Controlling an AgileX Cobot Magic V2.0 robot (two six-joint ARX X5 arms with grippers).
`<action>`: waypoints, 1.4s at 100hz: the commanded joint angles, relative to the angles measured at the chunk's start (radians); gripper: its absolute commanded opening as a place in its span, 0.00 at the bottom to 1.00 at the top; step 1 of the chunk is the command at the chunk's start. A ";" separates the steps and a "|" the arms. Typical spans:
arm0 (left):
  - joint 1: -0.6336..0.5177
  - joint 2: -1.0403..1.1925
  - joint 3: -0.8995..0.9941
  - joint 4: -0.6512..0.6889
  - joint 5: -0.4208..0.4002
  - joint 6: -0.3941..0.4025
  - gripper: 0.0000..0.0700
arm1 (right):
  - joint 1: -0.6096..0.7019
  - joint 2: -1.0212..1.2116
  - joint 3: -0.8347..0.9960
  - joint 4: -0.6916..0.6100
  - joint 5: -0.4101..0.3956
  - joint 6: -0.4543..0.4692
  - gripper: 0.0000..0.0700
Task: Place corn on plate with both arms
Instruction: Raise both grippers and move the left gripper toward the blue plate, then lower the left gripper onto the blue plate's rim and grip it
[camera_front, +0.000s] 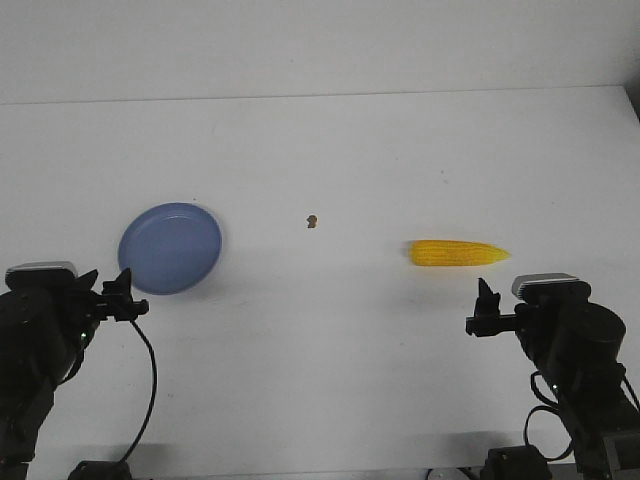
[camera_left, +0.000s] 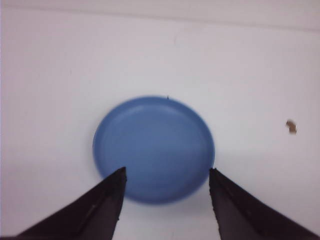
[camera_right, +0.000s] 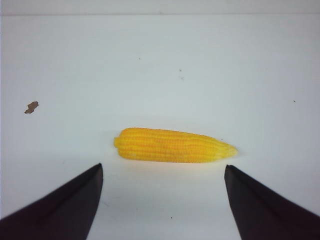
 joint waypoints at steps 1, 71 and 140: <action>0.013 0.043 0.028 0.030 -0.010 -0.030 0.49 | 0.000 0.004 0.018 0.015 -0.002 0.007 0.73; 0.267 0.793 0.274 0.057 0.081 -0.109 0.49 | 0.000 0.004 0.018 0.012 -0.002 0.007 0.73; 0.273 1.015 0.274 0.113 0.124 -0.102 0.49 | 0.000 0.004 0.018 0.014 -0.002 0.007 0.73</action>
